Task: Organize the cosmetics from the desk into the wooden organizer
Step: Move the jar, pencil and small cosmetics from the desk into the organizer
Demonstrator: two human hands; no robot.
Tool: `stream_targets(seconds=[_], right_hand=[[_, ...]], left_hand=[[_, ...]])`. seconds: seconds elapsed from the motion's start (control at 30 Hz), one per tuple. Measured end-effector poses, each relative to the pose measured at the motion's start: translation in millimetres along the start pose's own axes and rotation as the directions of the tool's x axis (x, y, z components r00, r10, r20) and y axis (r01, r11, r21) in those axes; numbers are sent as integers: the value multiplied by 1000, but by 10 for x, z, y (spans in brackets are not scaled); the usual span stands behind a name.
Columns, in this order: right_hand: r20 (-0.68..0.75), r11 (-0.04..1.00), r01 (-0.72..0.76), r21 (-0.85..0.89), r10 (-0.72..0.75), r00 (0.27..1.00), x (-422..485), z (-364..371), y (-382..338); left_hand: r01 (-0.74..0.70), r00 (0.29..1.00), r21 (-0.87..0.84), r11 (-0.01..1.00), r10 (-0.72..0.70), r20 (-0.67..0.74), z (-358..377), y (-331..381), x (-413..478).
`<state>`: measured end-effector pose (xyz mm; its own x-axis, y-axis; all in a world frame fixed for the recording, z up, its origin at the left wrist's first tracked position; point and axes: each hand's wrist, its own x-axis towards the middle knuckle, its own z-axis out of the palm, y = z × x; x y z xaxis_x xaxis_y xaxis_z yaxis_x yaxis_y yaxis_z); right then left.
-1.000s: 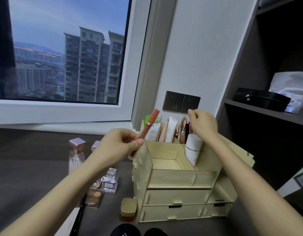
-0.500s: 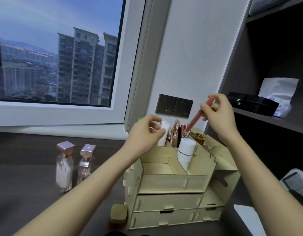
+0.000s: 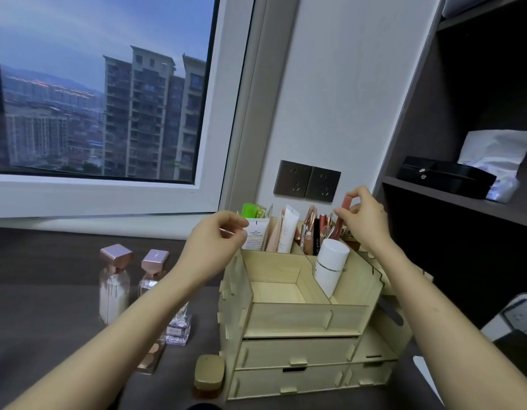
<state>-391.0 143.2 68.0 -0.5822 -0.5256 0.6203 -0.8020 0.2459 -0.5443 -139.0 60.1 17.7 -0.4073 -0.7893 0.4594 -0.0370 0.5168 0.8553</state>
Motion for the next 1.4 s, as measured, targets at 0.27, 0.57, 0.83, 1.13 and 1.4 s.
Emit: stream_targets(seconds=[0.27,0.57,0.83,1.13,1.4], right_hand=[[24,997,21,-72,-20,1000,59,58,-4],[131,933,54,-355,-8,991,57,177,77],[19,751,146,-644,-175,984,-180,96,-203],[535,928,360,98,-354,767,-2084,624,-1308],[812,993,57,-102,50,582,-2630,1922,-1301]], left_hand=[[24,1000,24,999,-24,-3,-133,-140,-12],[81,996,40,996,-79,-31,-245,-227,-107],[119,992,77,990,-115,-52,-500,-284,-335],[254,967,300,920,-232,-108,-936,-642,-683],[279,960,338,899,-253,-119,-1101,-729,-888]])
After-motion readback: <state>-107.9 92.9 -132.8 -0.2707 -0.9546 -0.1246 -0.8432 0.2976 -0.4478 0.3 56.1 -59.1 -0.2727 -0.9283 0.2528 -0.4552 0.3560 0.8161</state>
